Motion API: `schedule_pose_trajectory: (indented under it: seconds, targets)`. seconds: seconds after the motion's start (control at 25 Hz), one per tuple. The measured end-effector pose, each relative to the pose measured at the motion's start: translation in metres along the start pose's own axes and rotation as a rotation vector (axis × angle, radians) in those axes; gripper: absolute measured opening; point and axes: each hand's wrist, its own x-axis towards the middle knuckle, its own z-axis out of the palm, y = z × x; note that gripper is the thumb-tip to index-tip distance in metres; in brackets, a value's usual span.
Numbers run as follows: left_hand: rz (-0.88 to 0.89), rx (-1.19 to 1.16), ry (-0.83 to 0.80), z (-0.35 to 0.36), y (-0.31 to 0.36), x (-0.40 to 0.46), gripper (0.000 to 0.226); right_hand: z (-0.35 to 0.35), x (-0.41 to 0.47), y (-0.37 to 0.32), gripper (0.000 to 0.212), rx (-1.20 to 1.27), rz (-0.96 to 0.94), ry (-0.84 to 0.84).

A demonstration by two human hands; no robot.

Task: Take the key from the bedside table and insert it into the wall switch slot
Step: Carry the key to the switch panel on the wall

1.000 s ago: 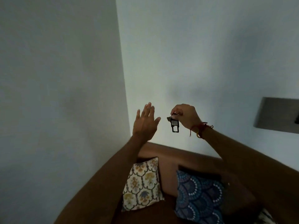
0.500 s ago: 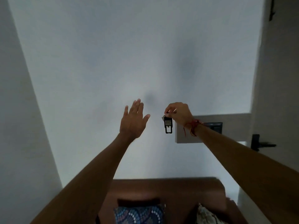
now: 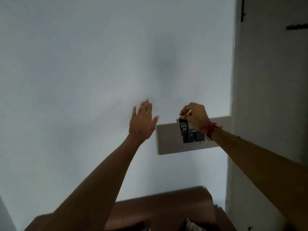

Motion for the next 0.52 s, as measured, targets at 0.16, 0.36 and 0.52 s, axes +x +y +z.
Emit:
schedule_pose_trajectory:
  seconds: [0.16, 0.36, 0.52]
  targets:
    - [0.013, -0.089, 0.018, 0.043, 0.013, 0.04, 0.067, -0.011, 0.023, 0.034, 0.01, -0.054, 0.054, 0.066]
    - [0.059, -0.146, -0.008, 0.09, 0.033, 0.074, 0.069, -0.012, 0.041, 0.083, 0.013, -0.128, 0.092, 0.078]
    - [0.086, -0.148, -0.008, 0.119, 0.046, 0.095, 0.069, -0.004, 0.055, 0.122, 0.015, -0.138, 0.113, 0.066]
